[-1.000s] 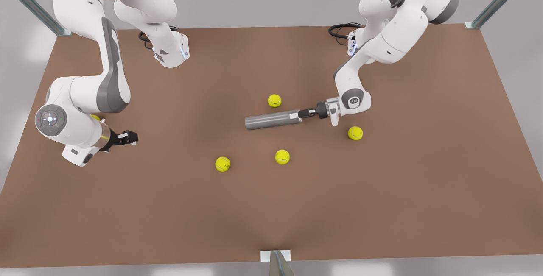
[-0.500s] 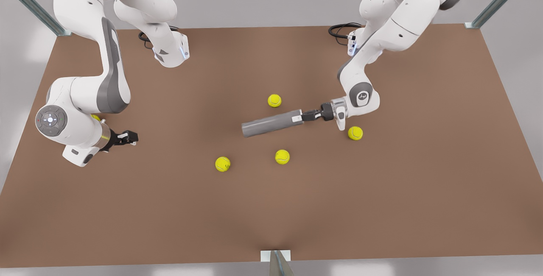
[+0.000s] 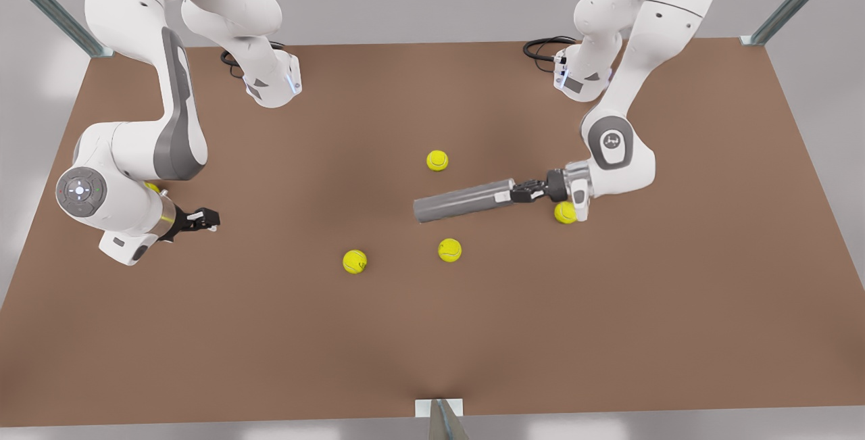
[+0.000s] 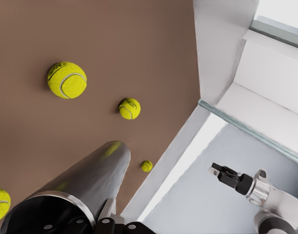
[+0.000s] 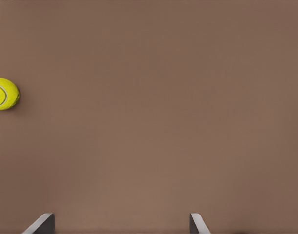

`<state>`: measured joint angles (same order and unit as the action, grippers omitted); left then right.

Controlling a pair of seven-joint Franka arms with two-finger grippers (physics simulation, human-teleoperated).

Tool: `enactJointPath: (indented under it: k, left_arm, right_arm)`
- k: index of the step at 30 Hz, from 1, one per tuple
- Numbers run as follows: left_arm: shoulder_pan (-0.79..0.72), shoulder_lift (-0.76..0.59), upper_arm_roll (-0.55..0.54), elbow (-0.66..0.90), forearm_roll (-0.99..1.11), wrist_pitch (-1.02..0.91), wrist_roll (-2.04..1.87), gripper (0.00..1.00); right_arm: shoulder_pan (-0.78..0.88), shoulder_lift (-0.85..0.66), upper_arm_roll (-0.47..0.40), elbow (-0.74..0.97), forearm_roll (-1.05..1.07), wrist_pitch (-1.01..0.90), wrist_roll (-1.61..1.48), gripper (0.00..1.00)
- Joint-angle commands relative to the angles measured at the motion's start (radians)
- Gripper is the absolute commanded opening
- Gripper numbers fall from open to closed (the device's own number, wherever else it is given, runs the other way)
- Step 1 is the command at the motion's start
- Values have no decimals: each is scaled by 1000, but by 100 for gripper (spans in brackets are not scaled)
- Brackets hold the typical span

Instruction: Put the tennis tube upright

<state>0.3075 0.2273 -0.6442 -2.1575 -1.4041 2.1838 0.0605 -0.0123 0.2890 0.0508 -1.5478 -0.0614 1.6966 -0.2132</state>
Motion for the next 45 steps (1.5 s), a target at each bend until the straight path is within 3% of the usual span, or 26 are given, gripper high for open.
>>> enactJointPath:
  k: [1, 6, 14, 26, 35, 39, 45]
  left_arm:
    - [1, 0, 1, 4, 151, -1, -5, 21]
    - [36, -2, 1, 65, 382, -12, -122, 21]
    - [71, -17, 5, 107, 568, -29, -171, 21]
    - [67, 6, 3, 306, 1074, -156, -372, 21]
    - [71, 10, 5, 372, 1249, -220, -424, 21]
    - [50, 17, 2, 496, 1292, -358, -544, 21]
    - [58, 75, 5, 556, 1403, -381, -544, 21]
  right_arm:
    - [0, -1, 0, 0, 0, 2, 0, 100]
    - [0, 1, 1, 0, 0, 0, 0, 100]
    - [0, -1, 0, 0, 0, 0, 0, 100]
    - [-1, 2, 0, 0, 0, 0, 0, 100]
    - [-1, 2, 0, 0, 2, 0, 0, 100]
    - [-12, 9, 0, 2, 2, 11, -5, 100]
    - [-12, 10, 0, 0, 2, 9, -9, 100]
